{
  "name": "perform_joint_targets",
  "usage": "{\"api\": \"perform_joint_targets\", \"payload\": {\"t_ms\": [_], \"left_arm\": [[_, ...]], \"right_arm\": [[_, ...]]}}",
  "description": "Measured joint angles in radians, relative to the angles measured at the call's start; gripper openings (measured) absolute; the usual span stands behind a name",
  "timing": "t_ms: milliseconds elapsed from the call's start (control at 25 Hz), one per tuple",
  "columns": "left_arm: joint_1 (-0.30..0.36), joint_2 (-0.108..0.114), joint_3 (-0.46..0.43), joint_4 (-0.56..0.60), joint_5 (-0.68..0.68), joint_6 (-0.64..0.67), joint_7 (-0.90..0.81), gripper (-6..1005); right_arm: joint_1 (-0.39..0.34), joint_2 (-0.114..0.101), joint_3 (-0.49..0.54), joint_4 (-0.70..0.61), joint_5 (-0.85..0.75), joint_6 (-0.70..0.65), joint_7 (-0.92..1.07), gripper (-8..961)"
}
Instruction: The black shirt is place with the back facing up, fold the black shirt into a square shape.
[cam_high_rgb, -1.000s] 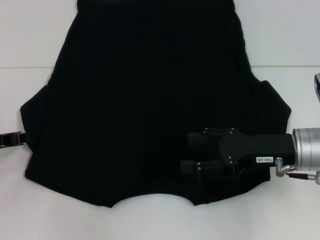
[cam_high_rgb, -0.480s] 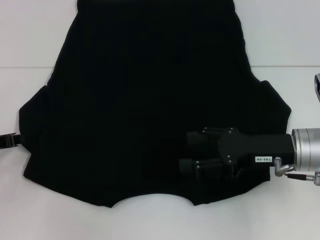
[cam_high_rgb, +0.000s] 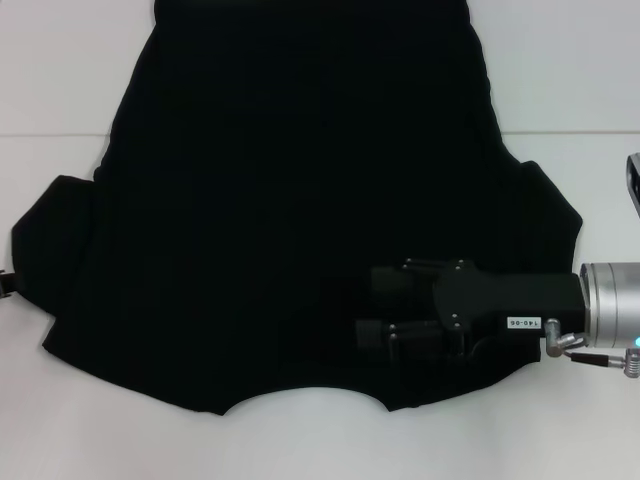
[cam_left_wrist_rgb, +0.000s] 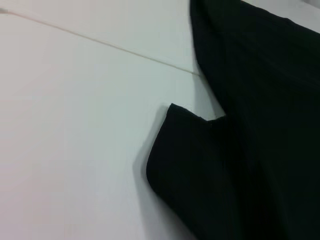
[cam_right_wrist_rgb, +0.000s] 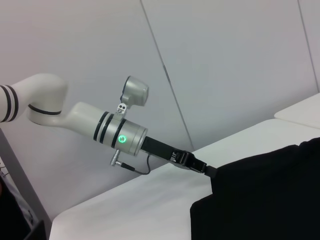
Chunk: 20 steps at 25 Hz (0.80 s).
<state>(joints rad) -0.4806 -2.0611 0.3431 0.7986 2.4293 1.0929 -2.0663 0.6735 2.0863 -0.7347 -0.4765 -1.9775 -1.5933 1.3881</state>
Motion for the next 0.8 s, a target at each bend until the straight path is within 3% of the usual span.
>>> {"api": "perform_joint_targets", "payload": {"t_ms": [800], "left_arm": [[0.023, -0.002, -0.075, 0.022, -0.003, 0.016, 0.0, 31]], "right_arm": [[0.0, 0.0, 0.0, 0.009, 0.0, 0.001, -0.001, 879]]}}
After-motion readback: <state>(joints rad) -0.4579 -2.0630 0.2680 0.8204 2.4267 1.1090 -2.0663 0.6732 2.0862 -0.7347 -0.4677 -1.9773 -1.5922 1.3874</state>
